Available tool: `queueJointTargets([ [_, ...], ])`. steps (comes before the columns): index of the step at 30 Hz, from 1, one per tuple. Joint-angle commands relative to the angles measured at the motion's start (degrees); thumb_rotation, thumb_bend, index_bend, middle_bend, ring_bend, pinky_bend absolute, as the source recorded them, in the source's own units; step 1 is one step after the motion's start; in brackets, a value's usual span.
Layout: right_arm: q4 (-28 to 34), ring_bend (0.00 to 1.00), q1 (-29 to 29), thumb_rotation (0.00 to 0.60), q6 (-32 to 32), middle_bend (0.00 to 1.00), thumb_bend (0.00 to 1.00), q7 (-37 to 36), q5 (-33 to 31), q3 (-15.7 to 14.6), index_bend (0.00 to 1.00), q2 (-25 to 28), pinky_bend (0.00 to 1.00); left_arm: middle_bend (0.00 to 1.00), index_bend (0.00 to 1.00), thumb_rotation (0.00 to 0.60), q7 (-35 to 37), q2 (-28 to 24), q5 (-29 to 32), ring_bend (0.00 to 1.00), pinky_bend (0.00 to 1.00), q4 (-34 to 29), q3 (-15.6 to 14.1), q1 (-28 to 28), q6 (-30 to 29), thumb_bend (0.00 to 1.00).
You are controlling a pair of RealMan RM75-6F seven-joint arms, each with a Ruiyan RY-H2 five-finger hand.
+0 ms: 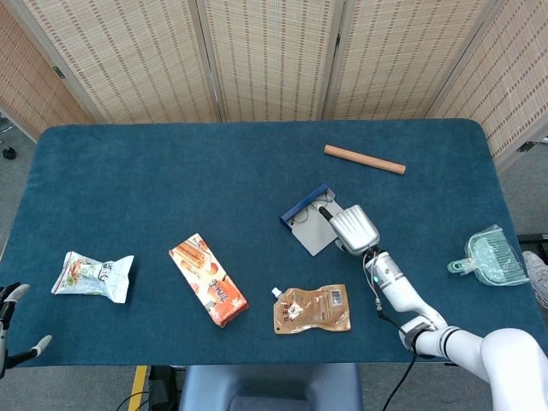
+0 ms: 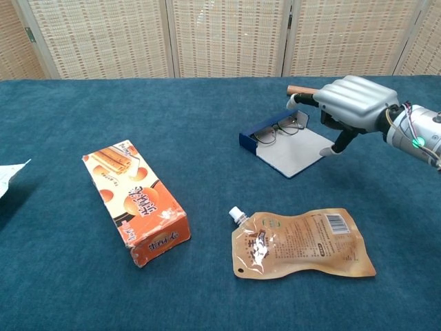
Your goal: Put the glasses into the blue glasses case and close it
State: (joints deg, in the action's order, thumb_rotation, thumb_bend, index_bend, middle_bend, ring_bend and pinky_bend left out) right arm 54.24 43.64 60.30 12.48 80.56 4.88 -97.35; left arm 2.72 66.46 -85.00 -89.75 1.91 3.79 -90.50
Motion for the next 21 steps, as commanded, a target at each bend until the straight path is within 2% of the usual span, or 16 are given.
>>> queueJointTargets([
  [1, -2.5, 1.00, -0.8, 0.600, -0.5, 0.95, 0.16, -1.5, -0.3, -0.2, 0.19, -1.7, 1.00, 0.15, 0.17, 0.600, -0.2, 0.0, -0.2, 0.10, 0.26, -0.2, -0.1, -0.1, -0.1, 0.19],
  [13, -13.2, 1.00, 0.4, 0.600, -2.8, 0.95, 0.18, -6.4, 0.1, 1.1, 0.20, -8.1, 1.00, 0.15, 0.17, 0.600, -1.0, -0.1, 0.0, 0.10, 0.26, -0.6, -0.2, -0.2, 0.0, 0.19],
  [21, -13.1, 1.00, 0.6, 0.600, -1.3, 0.95, 0.18, -8.5, 2.4, 0.4, 0.20, -9.1, 1.00, 0.15, 0.17, 0.600, -1.0, -0.1, 0.3, 0.10, 0.26, -0.4, -0.2, -0.3, 0.3, 0.19],
])
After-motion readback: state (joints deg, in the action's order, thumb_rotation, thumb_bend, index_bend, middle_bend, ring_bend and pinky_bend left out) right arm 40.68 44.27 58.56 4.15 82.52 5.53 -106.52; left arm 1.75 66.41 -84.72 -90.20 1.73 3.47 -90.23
